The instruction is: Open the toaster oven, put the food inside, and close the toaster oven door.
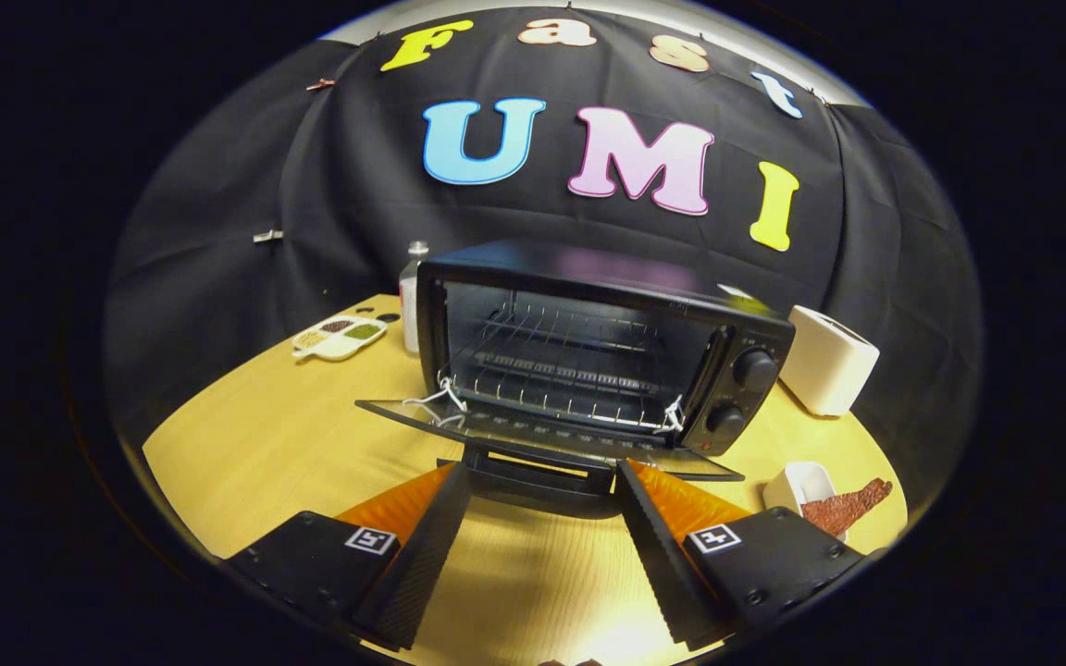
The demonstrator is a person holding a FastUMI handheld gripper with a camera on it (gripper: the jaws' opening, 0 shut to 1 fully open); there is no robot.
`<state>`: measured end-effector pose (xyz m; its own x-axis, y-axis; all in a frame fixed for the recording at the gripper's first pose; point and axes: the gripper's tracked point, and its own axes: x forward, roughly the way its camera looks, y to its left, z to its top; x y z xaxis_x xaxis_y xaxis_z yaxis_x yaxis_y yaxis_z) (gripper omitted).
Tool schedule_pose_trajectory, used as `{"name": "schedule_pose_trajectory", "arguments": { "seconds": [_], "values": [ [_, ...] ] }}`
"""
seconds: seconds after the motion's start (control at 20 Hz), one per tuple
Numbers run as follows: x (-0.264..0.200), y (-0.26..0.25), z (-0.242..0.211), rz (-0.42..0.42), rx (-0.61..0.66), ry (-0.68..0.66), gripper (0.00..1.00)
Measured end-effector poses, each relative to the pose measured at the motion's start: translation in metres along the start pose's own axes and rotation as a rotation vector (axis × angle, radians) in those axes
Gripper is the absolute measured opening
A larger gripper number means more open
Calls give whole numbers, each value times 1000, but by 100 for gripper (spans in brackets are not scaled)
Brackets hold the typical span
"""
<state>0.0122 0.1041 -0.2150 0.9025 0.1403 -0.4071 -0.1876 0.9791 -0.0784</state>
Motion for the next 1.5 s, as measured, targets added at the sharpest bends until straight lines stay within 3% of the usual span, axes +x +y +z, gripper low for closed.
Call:
{"name": "schedule_pose_trajectory", "arguments": {
  "seconds": [0.15, 0.3, 0.8, 1.1, 1.5],
  "values": [
    [0, 0, -48, 20, 15, 129, 98],
    [-5, -6, -50, 19, 35, 134, 98],
    [-66, -67, 50, 52, 51, -17, 98],
    [-79, -133, 82, 61, 74, -58, 98],
    [-64, -264, 45, 35, 226, 97, 98]
  ]
}}
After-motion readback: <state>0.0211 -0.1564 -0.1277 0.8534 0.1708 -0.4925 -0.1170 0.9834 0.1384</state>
